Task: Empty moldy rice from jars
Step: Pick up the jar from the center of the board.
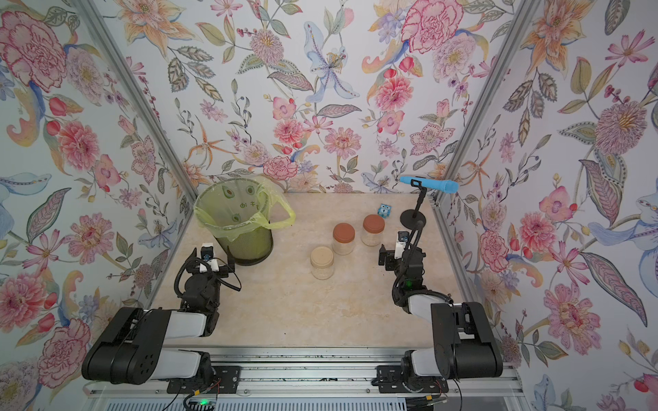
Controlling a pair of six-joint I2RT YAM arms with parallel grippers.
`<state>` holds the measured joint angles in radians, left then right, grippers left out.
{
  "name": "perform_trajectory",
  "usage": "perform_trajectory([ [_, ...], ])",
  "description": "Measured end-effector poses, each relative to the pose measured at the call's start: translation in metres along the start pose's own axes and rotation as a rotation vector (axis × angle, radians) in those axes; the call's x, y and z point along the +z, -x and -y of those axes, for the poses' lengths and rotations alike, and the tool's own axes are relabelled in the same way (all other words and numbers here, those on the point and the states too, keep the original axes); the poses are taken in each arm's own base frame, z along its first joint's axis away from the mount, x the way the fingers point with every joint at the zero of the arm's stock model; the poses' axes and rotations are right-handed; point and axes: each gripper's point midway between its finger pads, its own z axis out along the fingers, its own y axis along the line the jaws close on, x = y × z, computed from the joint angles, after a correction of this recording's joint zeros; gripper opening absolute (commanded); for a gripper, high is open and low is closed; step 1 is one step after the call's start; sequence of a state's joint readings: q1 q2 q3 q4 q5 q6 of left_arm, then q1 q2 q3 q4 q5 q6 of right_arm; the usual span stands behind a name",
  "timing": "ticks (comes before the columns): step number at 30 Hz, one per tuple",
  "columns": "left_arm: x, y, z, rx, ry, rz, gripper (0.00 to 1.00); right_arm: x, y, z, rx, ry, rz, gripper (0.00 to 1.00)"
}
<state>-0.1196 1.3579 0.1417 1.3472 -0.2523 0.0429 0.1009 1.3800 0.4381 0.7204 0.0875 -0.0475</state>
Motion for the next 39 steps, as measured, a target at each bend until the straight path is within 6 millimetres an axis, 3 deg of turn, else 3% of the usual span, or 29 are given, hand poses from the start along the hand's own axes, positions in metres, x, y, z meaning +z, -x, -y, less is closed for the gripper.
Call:
perform_trajectory([
  [6,-0.014,0.016,-0.019,-0.028,0.078,0.035,1.0,-0.011,0.003,-0.027,-0.045,0.031,-0.069,1.0],
  [11,-0.019,0.025,-0.023,-0.05,0.082,0.013,1.0,-0.017,0.015,-0.052,-0.086,0.067,-0.12,1.0],
  [22,-0.021,0.06,-0.014,-0.059,0.003,-0.057,1.0,-0.039,0.05,-0.107,-0.073,0.175,-0.23,1.0],
  [27,-0.024,0.073,-0.004,-0.073,-0.069,-0.115,1.0,-0.048,0.054,-0.132,-0.08,0.201,-0.306,1.0],
  [34,-0.035,0.075,0.02,-0.06,-0.195,-0.235,1.0,-0.065,0.054,-0.163,-0.095,0.226,-0.415,1.0],
  [39,-0.04,0.086,0.025,-0.049,-0.248,-0.302,1.0,-0.074,0.062,-0.183,-0.082,0.237,-0.472,1.0],
])
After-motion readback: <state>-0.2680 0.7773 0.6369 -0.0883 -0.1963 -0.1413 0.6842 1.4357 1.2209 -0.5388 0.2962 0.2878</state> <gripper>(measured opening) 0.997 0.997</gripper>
